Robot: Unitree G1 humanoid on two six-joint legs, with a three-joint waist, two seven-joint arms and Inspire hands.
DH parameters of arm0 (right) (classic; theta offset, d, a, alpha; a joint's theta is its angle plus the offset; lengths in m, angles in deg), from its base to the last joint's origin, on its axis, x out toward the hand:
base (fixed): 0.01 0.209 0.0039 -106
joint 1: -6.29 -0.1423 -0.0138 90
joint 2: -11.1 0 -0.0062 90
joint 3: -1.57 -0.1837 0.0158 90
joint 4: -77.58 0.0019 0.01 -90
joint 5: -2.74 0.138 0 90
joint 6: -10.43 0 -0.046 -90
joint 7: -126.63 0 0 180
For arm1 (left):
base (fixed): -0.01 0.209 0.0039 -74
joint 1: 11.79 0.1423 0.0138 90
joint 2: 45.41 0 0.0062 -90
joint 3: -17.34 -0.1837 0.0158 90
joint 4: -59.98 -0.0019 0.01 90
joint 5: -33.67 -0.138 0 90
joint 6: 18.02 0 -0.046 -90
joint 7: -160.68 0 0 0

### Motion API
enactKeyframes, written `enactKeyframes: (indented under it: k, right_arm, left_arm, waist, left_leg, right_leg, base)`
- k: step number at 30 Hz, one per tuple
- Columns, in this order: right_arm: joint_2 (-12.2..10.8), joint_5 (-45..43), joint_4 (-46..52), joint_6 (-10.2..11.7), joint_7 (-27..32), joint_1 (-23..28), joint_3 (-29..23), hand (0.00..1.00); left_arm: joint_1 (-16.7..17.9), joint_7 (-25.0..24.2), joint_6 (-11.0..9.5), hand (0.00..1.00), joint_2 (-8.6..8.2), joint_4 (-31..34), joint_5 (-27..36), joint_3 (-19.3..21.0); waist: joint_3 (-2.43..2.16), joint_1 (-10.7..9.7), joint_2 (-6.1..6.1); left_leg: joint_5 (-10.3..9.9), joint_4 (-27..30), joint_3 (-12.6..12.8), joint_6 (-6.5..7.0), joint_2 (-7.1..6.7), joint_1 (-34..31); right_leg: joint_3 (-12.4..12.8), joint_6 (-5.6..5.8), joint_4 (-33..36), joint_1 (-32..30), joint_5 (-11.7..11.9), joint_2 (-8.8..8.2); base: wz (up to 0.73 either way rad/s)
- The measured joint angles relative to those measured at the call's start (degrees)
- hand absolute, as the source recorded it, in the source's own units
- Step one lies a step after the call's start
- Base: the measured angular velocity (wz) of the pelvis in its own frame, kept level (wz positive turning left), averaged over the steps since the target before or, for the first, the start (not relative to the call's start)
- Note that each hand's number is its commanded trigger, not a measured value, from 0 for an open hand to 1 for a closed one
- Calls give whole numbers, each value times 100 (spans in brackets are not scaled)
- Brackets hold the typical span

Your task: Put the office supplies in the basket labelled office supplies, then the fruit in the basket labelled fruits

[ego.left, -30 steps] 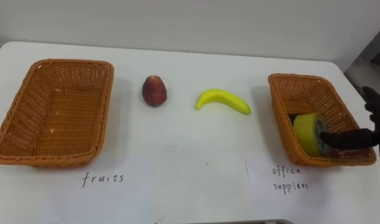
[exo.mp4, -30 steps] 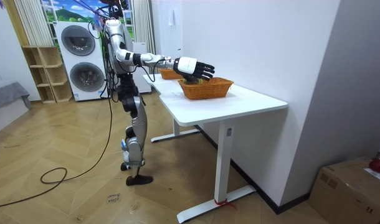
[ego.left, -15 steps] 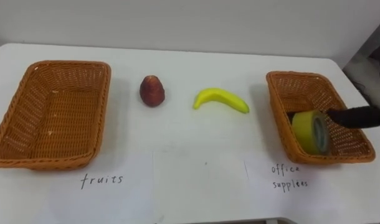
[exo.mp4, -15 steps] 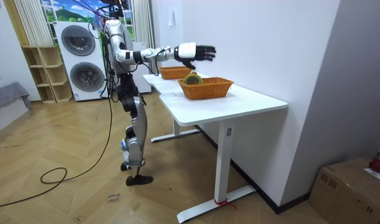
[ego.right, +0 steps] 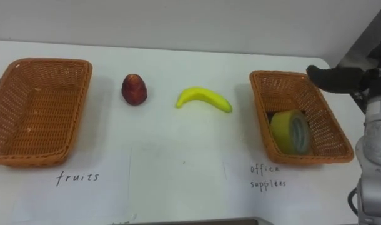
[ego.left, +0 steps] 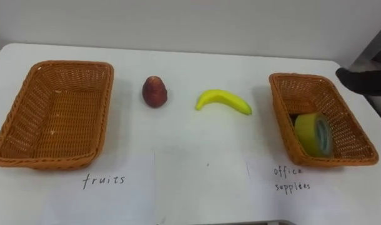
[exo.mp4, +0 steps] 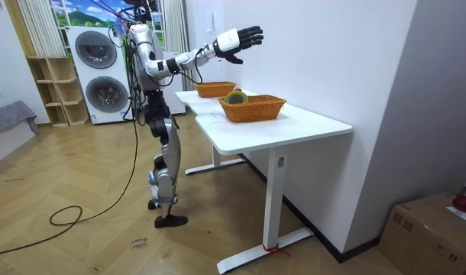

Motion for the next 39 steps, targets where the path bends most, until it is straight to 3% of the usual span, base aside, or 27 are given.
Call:
enactKeyframes:
  k: [8,12,16,20,23,26,30,32,39]
  right_arm:
    - [79,154,260,30,99,-104,332,0]
    - [85,196,260,33,60,-264,713,0]
    - [91,180,261,32,-161,-367,949,0]
    - [146,285,257,28,-313,-482,978,0]
    - [334,514,194,28,-385,-484,1155,0]
    - [341,617,-25,28,-452,-483,1378,0]
    - [341,887,-134,25,-549,-456,1638,0]
    - [341,951,-134,25,-584,-458,1684,0]
    - [341,1127,-135,25,-628,-458,1840,0]
  left_arm:
    - [-47,-50,-9,0,43,-68,-36,-24]
    - [-39,-75,11,0,43,-64,-47,-30]
    - [-13,-107,59,0,48,-63,-157,-83]
    - [61,-105,174,0,64,-63,-154,-107]
    - [85,-105,210,0,100,-89,-155,-122]
    - [70,-106,225,0,145,-217,-156,-148]
    - [18,-107,245,0,180,-270,-156,-210]
    - [-12,-108,263,0,212,-270,-156,-261]
    - [0,-109,291,0,232,-309,-156,-283]
  waist:
    - [-28,245,-82]
    - [3,384,-134]
    - [-6,513,-157]
    - [-3,520,-145]
    - [-7,537,-159]
    - [22,635,-205]
    - [0,675,-266]
    - [-34,704,-304]
    - [-18,813,-282]
  left_leg:
    - [5,27,-13,1,-2,-52]
    - [5,87,-40,1,-10,-106]
    - [3,100,-170,0,-13,-170]
    - [4,170,-261,-1,-13,-235]
    - [8,183,-300,-9,-9,-269]
    - [13,179,-301,-19,-4,-274]
    - [13,184,-312,-20,-4,-322]
    - [14,197,-313,-21,-4,-369]
    - [17,196,-328,-16,-38,-365]
  right_leg:
    - [-39,1,42,-57,-1,-23]
    - [-98,3,38,-68,-2,-37]
    - [-194,2,41,-67,-1,-42]
    - [-316,2,38,-59,-1,-56]
    - [-336,0,27,-71,0,-51]
    - [-345,-1,26,-78,1,-43]
    - [-384,-2,24,-122,1,-47]
    - [-389,-3,23,-162,2,-49]
    - [-401,-2,-70,-104,1,-111]
  base:
    - [0]
    - [4]
    - [15]
    - [15]
    - [6]
    - [0]
    - [0]
    - [0]
    - [0]
